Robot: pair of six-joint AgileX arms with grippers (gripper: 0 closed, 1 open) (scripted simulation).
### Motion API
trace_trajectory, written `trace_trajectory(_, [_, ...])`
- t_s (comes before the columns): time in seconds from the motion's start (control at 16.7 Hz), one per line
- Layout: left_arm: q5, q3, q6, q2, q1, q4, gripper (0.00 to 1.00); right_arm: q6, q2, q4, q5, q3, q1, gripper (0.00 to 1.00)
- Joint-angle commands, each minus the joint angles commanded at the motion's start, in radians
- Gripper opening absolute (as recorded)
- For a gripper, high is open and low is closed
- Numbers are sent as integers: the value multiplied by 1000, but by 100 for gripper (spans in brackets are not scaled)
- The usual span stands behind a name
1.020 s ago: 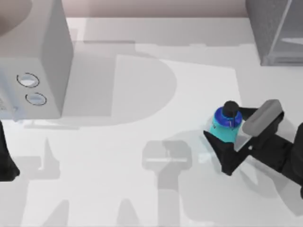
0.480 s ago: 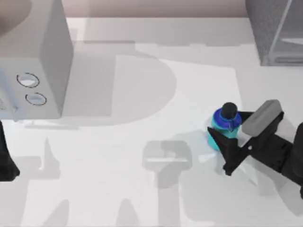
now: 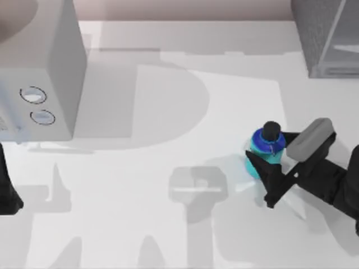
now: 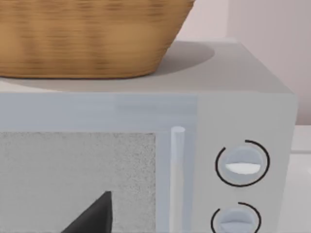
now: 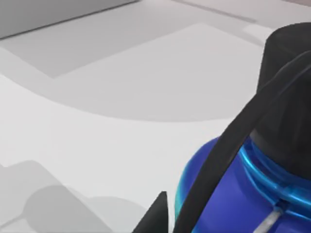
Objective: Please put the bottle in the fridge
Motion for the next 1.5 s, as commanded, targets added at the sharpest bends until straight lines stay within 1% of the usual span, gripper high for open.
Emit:
trace_trajectory(0.18, [0, 0, 0, 0, 0, 0, 100, -1, -4, -3, -2, -1, -4, 1])
trace_trajectory(0.3, [0, 0, 0, 0, 0, 0, 100, -20, -40, -39, -39, -6, -37, 1])
trace_trajectory(0.48, [0, 0, 0, 0, 0, 0, 100, -51, -142, -144, -146, -18, -147, 1])
trace_trajectory(0.72, [0, 0, 0, 0, 0, 0, 100, -91, -312, -333, -336, -31, -353, 1])
trace_trajectory(0.84, [0, 0, 0, 0, 0, 0, 100, -117, -363, -386, -390, -40, -402, 1])
trace_trajectory(0.96, [0, 0, 0, 0, 0, 0, 100, -125, -374, -399, -403, -46, -412, 1])
trace_trajectory(1.26, [0, 0, 0, 0, 0, 0, 100, -121, -380, -404, -397, -44, -405, 1])
trace_trajectory(1.5, [0, 0, 0, 0, 0, 0, 100, -106, -526, -492, -341, -69, -388, 1])
